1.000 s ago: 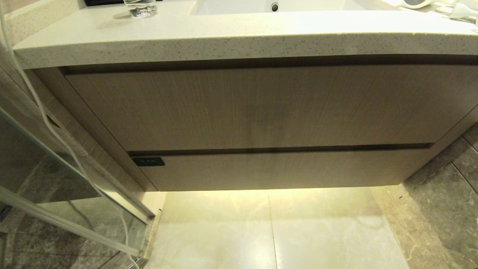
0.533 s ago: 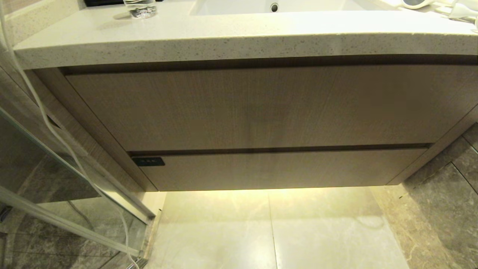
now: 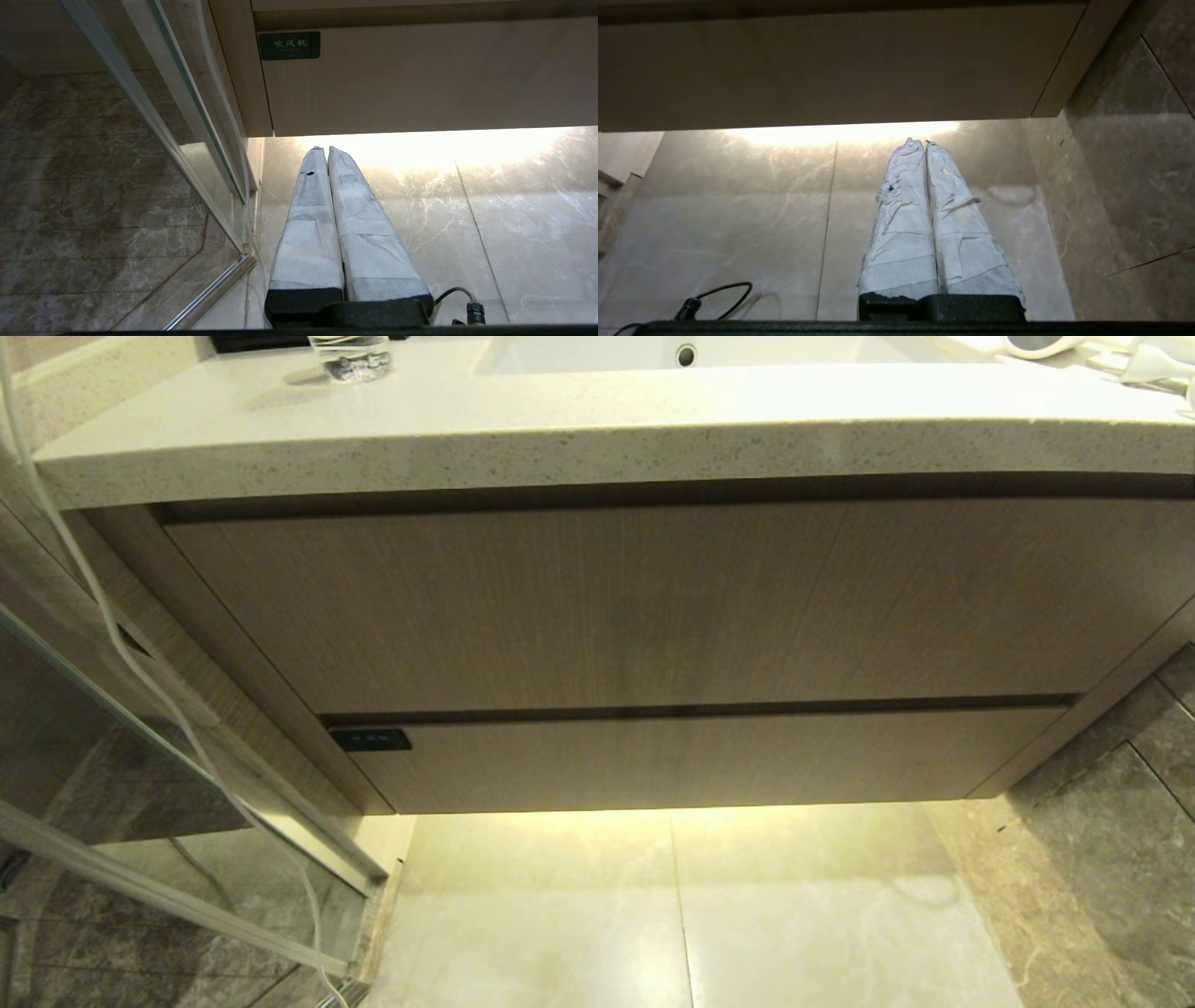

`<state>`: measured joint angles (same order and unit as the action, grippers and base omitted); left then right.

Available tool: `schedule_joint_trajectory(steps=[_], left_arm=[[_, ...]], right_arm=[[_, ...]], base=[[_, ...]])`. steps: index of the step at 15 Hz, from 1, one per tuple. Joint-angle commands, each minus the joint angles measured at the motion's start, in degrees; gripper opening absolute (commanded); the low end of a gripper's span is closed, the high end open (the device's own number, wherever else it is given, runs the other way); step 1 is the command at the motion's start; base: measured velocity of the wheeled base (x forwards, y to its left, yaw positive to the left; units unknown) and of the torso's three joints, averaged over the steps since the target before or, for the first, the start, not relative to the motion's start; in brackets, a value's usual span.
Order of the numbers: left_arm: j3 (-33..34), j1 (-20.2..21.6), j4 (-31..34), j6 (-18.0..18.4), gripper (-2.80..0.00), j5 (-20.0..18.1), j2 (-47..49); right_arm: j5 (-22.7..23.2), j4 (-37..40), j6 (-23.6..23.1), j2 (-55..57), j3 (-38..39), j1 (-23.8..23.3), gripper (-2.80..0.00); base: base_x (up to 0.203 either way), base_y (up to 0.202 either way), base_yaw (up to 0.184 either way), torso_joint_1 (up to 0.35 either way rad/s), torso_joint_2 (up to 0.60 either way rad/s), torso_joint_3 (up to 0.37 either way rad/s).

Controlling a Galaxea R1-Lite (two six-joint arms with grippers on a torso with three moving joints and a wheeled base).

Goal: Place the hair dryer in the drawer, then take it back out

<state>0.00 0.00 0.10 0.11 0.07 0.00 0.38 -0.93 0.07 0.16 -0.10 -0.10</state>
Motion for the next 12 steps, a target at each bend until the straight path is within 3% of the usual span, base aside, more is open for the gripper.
schedule_joint_trajectory(steps=[1, 3, 12], left_arm=[[0.0, 0.0, -0.01, -0.02, -2.8, 0.1, 0.0], [0.0, 0.0, -0.01, 0.07, -2.8, 0.01, 0.0], [0.0, 0.0, -0.01, 0.07, -2.8, 0.04, 0.0]], right_arm=[[-0.08, 0.55, -1.61, -0.22, 0.19, 0.08, -2.8], [-0.7, 0.76, 2.61, -0.17, 0.19, 0.01, -2.8], [-0.82, 0.84, 2.56, -0.16, 0.19, 0.01, -2.8]], base=[[0.0, 0.0, 0.0, 0.0, 0.0, 0.0], [0.0, 0.0, 0.0, 0.0, 0.0, 0.0], [0.0, 0.0, 0.0, 0.0, 0.0, 0.0]])
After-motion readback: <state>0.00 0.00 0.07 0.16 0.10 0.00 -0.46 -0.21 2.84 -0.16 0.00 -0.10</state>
